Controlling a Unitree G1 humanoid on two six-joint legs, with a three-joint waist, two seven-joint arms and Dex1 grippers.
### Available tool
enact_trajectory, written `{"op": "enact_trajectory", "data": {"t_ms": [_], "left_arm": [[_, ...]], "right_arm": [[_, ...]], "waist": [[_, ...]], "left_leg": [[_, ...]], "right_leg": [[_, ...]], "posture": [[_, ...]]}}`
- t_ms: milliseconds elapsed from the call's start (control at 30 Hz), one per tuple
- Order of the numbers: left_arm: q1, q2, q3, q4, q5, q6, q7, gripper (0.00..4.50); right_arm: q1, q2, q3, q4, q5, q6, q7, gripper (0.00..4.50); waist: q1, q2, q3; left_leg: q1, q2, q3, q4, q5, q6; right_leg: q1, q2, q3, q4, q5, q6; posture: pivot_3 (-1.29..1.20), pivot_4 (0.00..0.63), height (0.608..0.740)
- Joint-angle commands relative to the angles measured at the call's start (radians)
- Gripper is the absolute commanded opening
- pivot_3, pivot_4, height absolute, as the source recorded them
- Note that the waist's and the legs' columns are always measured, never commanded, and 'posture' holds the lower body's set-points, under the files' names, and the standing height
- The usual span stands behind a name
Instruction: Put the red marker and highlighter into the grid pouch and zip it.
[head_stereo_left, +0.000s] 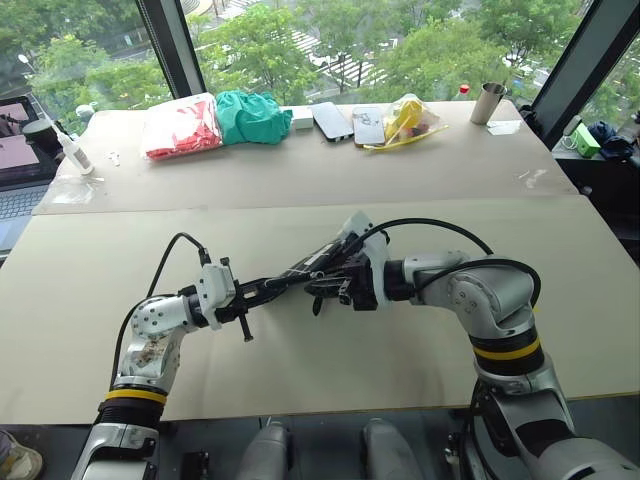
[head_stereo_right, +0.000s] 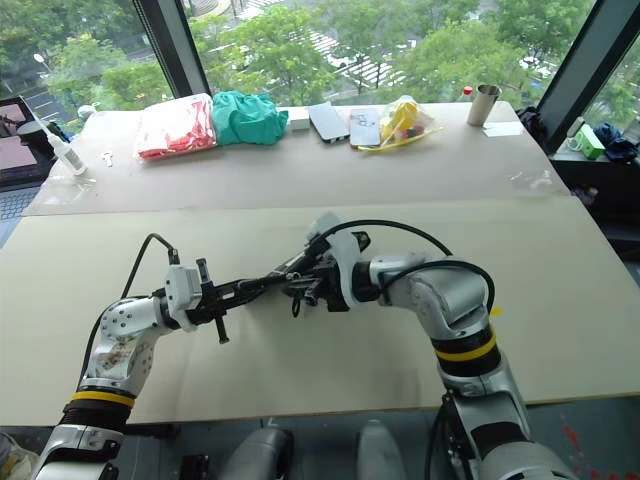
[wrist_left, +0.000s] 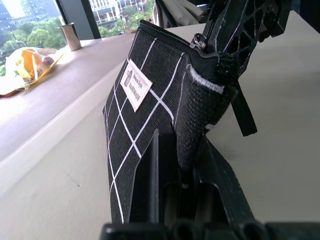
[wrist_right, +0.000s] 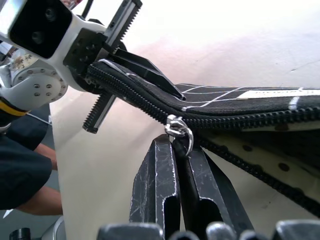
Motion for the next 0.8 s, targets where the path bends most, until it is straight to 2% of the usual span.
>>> {"op": "enact_trajectory", "data": {"t_ms": [33,67,200,233,367,600,733,800], "left_arm": [[-0.004,0.0,0.003,0.0,0.005,-0.02,0.003,0.0],[-0.004,-0.001,0.002,0.0,0.005,-0.02,0.003,0.0],[0.005,0.003,-0.002,0.0,0.001,-0.028,-0.003,0.0],[0.004,0.004,-0.003,0.001,0.001,-0.029,-0.002,0.0],[-0.006,0.011,-0.002,0.014,-0.002,-0.032,-0.007,0.0],[-0.014,0.009,-0.007,0.024,-0.003,-0.04,-0.007,0.0],[-0.007,0.014,-0.009,0.023,-0.006,-0.046,-0.006,0.0],[-0.005,0.015,-0.009,0.023,-0.006,-0.049,-0.007,0.0]], "right_arm": [[-0.001,-0.08,-0.017,-0.088,0.048,-0.029,0.056,0.02],[0.001,-0.1,-0.017,-0.093,0.052,-0.034,0.064,0.02],[0.01,-0.398,0.033,-0.046,-0.044,-0.226,0.24,0.02],[0.009,-0.436,0.042,-0.023,-0.058,-0.264,0.263,0.02],[0.039,-0.667,0.104,0.116,-0.215,-0.576,0.45,0.02],[0.021,-0.726,0.136,0.346,-0.379,-0.86,0.539,0.02],[0.0,-0.647,0.116,0.384,-0.375,-0.901,0.508,0.02],[0.008,-0.606,0.111,0.37,-0.363,-0.901,0.495,0.74]], "waist": [[0.002,0.0,0.0],[0.002,0.0,0.0],[0.007,0.0,0.0],[0.007,0.0,0.0],[0.003,0.0,0.0],[-0.001,0.0,0.0],[0.001,0.0,0.0],[0.002,0.0,0.0]], "left_leg": [[0.0,0.0,0.0,0.0,0.0,0.0],[0.0,0.0,0.0,0.0,0.0,0.0],[-0.001,-0.001,0.0,0.0,0.0,0.0],[-0.001,-0.001,0.001,0.001,0.0,0.0],[-0.001,0.0,0.002,0.001,0.0,0.001],[-0.001,0.001,0.004,0.001,-0.001,0.001],[-0.001,0.001,0.004,0.001,-0.001,0.001],[-0.001,0.001,0.004,0.001,-0.001,0.001]], "right_leg": [[0.0,0.0,0.0,0.0,0.0,0.0],[0.0,0.0,0.0,0.0,0.0,0.0],[0.001,0.0,0.0,-0.002,0.0,0.0],[0.001,-0.001,0.0,-0.003,0.0,0.0],[0.001,0.0,0.0,-0.004,0.0,0.0],[0.001,0.0,0.0,-0.004,0.0,0.0],[0.002,0.0,0.0,-0.004,0.0,0.0],[0.001,0.0,0.0,-0.004,0.0,0.0]], "posture": [[0.0,0.15,0.74],[0.0,0.15,0.74],[0.0,0.15,0.74],[0.0,0.15,0.74],[0.0,0.15,0.74],[0.0,0.15,0.74],[0.0,0.15,0.74],[0.0,0.15,0.74]]}}
